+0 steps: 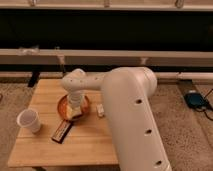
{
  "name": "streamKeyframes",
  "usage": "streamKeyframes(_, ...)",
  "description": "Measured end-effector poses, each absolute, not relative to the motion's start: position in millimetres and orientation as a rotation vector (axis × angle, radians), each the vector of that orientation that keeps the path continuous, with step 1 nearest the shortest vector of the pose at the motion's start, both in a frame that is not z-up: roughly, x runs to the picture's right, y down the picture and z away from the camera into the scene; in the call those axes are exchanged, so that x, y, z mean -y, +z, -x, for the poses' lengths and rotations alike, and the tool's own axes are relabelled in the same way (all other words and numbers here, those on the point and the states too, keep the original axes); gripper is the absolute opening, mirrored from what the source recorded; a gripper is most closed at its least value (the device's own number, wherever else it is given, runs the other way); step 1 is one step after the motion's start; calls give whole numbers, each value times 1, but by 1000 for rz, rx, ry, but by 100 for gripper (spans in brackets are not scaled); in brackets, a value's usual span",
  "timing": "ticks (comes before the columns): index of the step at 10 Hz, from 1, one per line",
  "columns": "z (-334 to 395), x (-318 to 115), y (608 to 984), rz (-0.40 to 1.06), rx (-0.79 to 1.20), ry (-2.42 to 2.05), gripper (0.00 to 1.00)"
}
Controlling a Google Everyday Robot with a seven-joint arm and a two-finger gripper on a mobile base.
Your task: Push the ceramic bowl across the table
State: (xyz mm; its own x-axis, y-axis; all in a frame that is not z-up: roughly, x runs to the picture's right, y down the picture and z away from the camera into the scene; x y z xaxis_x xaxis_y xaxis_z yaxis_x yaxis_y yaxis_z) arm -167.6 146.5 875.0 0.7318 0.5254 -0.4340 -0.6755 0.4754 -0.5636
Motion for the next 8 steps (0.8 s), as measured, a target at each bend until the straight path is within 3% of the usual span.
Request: streamKeyframes(8,118,-186,828,803,-244,731,80)
